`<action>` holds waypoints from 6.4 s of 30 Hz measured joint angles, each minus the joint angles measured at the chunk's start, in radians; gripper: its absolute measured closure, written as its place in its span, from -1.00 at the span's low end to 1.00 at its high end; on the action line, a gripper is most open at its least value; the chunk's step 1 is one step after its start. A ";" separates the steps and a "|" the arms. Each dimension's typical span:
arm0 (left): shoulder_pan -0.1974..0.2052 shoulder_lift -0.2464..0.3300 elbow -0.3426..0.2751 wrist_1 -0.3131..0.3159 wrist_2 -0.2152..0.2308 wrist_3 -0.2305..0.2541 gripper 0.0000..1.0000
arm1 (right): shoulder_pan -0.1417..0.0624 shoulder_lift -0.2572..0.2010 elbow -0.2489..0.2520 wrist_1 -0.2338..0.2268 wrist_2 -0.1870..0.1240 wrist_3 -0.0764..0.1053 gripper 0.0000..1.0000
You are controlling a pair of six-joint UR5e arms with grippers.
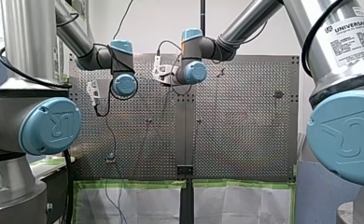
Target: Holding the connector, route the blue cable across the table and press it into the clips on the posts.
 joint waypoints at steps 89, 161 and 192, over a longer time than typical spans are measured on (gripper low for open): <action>0.303 -0.106 0.222 -0.061 0.318 -0.082 1.00 | 0.043 0.291 -0.596 0.202 0.014 0.030 1.00; 0.466 -0.189 0.329 -0.073 0.527 -0.283 -1.00 | 0.007 0.326 -0.640 0.259 0.077 -0.009 1.00; 0.385 0.097 0.143 -0.292 0.642 -0.297 -1.00 | 0.015 0.319 -0.641 0.309 0.130 -0.010 1.00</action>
